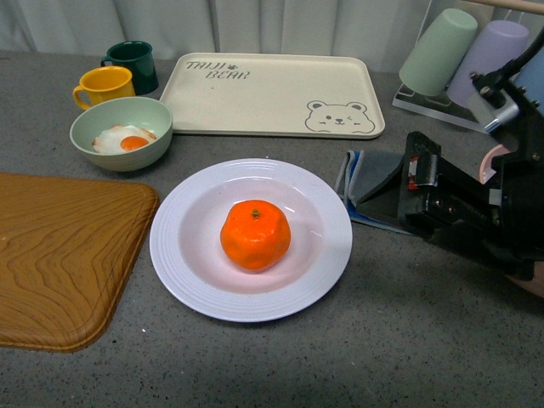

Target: Place orange and plate with both arms

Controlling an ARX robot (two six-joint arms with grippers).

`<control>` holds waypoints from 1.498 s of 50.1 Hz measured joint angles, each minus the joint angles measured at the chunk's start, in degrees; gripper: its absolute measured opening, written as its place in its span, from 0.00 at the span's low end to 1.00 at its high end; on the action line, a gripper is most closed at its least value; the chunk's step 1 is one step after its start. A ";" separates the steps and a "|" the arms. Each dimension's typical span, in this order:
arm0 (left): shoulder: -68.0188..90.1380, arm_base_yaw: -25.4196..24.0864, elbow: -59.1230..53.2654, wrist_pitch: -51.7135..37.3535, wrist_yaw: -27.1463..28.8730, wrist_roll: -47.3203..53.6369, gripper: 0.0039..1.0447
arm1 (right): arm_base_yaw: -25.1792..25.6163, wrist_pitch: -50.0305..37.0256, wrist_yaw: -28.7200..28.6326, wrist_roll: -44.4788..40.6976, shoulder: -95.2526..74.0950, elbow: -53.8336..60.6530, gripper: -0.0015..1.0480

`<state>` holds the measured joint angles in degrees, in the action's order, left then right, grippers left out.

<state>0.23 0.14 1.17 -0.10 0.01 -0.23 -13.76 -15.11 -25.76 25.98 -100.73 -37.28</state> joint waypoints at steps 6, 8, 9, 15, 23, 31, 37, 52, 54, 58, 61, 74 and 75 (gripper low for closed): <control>0.00 0.00 0.00 0.00 0.00 0.00 0.94 | 0.04 3.34 -1.51 1.81 -4.52 -3.52 0.91; 0.00 0.00 0.00 0.00 0.02 0.00 0.94 | 0.04 3.80 -1.62 2.32 -5.86 -4.42 0.91; 0.00 0.00 0.00 0.00 0.00 0.00 0.94 | 0.04 3.93 -1.64 2.54 -6.16 -4.61 0.91; 0.00 0.00 0.00 0.00 0.02 0.00 0.94 | 0.02 3.28 -3.21 4.37 -9.55 -6.08 0.91; 0.00 0.00 0.00 0.00 0.00 0.00 0.94 | 0.04 -1.36 -7.19 9.57 -14.25 -7.87 0.91; 0.00 0.00 0.00 0.00 0.02 0.00 0.94 | 0.15 -4.70 -8.35 14.86 -18.40 -10.36 0.91; 0.00 0.00 0.00 0.00 0.00 0.00 0.94 | 0.15 -7.04 -9.73 18.18 -21.75 -12.37 0.91; 0.00 0.00 0.00 0.00 0.00 0.00 0.94 | -1.42 -8.90 -11.43 25.24 -27.32 -17.77 0.91; 0.00 0.00 0.00 0.00 0.00 0.00 0.94 | -1.66 -8.70 -11.41 25.64 -27.56 -18.29 0.91; 0.00 0.00 0.00 0.00 0.00 0.00 0.94 | -2.05 -7.52 -11.28 26.56 -28.20 -19.69 0.87; 0.00 0.00 0.00 0.00 0.00 0.02 0.94 | -2.16 -6.25 -10.69 26.73 -28.61 -20.44 0.79; 0.00 0.00 0.00 0.00 0.02 0.00 0.94 | -1.81 -0.46 -9.03 27.02 -29.68 -21.94 0.33; 0.00 0.00 0.00 0.00 0.02 0.00 0.94 | -1.77 -0.20 -9.01 26.97 -29.70 -21.94 0.29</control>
<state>0.23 0.14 1.17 -0.10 0.03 -0.23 -15.53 -15.31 -34.76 52.95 -130.43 -59.22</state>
